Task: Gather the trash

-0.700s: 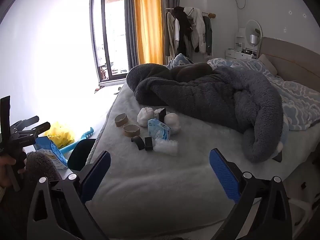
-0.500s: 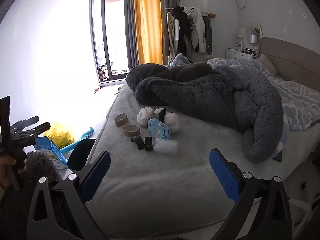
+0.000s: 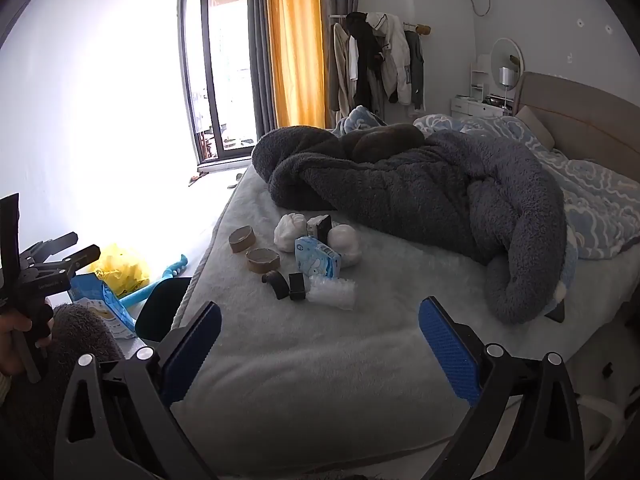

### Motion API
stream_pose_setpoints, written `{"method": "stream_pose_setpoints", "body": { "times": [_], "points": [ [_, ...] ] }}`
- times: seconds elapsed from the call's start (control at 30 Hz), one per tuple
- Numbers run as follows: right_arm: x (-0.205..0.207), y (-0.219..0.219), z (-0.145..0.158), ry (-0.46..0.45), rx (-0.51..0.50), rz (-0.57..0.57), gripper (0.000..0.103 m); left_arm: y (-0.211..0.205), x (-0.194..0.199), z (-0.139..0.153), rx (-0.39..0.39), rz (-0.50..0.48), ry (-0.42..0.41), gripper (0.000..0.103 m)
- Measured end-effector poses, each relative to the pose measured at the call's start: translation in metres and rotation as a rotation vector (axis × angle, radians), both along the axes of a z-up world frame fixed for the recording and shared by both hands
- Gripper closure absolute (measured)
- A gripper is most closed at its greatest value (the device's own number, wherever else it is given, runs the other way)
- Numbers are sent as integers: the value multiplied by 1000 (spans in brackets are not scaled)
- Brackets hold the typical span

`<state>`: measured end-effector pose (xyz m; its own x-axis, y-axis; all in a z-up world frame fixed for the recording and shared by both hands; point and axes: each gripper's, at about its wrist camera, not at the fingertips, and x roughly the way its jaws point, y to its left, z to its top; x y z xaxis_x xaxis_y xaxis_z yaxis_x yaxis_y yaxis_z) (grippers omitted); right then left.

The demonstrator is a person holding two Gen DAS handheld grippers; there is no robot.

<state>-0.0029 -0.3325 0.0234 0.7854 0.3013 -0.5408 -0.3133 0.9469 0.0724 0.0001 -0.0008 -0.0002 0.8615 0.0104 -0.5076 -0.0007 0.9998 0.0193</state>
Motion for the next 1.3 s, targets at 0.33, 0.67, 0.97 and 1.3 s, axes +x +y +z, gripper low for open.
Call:
{"method": "stream_pose_setpoints", "body": {
  "times": [0.33,0.67,0.97,1.3],
  "points": [
    [0,0,-1,1,-1,1,3,0,0,0,0,0,-1,3],
    [1,0,-1,3,0,1,3,0,0,0,-1,0,-1,3],
    [1,0,-2,5,-1,1,3,0,0,0,-2,0,-1,3],
    [0,2,-7,7,-4,4,3,0,0,0,-2,0,-1,3]
  ]
}}
